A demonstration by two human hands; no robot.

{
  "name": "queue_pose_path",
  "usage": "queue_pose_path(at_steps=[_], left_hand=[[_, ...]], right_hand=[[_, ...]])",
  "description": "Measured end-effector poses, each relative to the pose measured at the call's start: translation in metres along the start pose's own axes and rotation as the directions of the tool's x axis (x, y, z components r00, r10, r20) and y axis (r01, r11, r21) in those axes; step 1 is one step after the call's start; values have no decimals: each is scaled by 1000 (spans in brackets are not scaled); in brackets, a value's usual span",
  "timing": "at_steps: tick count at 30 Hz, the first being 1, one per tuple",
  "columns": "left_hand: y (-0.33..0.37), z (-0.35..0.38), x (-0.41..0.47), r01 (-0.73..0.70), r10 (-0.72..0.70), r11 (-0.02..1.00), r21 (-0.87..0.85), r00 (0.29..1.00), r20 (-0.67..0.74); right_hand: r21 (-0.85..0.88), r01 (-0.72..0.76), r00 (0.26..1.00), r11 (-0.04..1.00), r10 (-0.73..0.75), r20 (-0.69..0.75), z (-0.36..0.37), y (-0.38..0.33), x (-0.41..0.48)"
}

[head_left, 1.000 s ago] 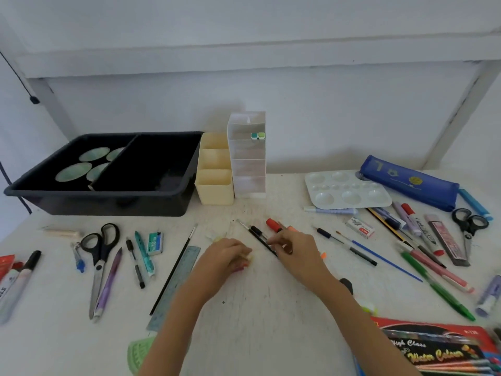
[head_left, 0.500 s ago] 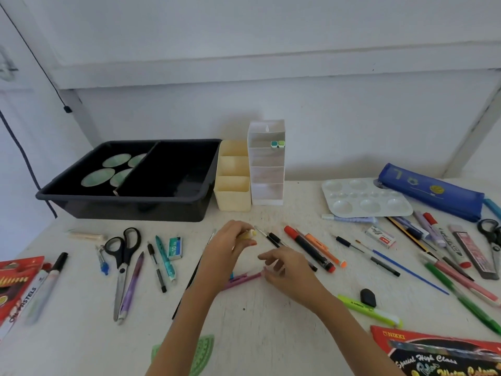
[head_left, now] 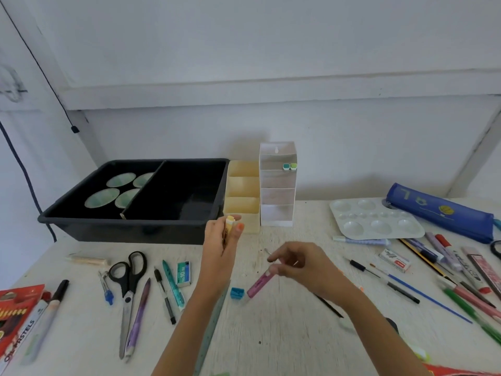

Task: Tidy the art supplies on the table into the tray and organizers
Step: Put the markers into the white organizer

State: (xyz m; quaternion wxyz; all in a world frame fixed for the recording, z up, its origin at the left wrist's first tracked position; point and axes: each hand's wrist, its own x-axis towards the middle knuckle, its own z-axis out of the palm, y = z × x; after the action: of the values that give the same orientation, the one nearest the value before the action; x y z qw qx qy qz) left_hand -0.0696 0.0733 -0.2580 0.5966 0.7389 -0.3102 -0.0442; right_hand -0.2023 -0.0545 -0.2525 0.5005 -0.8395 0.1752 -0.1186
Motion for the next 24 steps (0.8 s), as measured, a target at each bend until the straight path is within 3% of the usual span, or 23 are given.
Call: queue_pose_path(at_steps=[5, 9, 13, 15, 19, 22, 24], left_hand=[[16, -3, 19, -33, 34, 999, 9, 995, -93], [33, -10, 36, -81, 70, 994, -67, 986, -150], [56, -12, 47, -182, 153, 974, -132, 967, -204], [65, -11, 53, -203, 164, 966, -163, 961, -224], [79, -10, 59, -262, 217, 949, -176, 946, -240], [86, -8, 60, -293, 243, 932, -215, 943, -229], [88, -8, 61, -302, 251, 925, -230, 942, -224]], right_hand=[[166, 83, 964, 983, -37, -263, -27, -32, 19], [250, 250, 887, 936, -118, -446, -59, -66, 33], [21, 363, 756, 932, -281, -591, -83, -83, 45], [-67, 408, 727, 911, -368, -580, -86, -87, 51], [-224, 423, 755, 878, -478, -450, -79, -76, 69], [-334, 317, 827, 888, -431, -361, -75, -61, 89], [-536, 221, 822, 815, -451, -347, -72, -54, 100]])
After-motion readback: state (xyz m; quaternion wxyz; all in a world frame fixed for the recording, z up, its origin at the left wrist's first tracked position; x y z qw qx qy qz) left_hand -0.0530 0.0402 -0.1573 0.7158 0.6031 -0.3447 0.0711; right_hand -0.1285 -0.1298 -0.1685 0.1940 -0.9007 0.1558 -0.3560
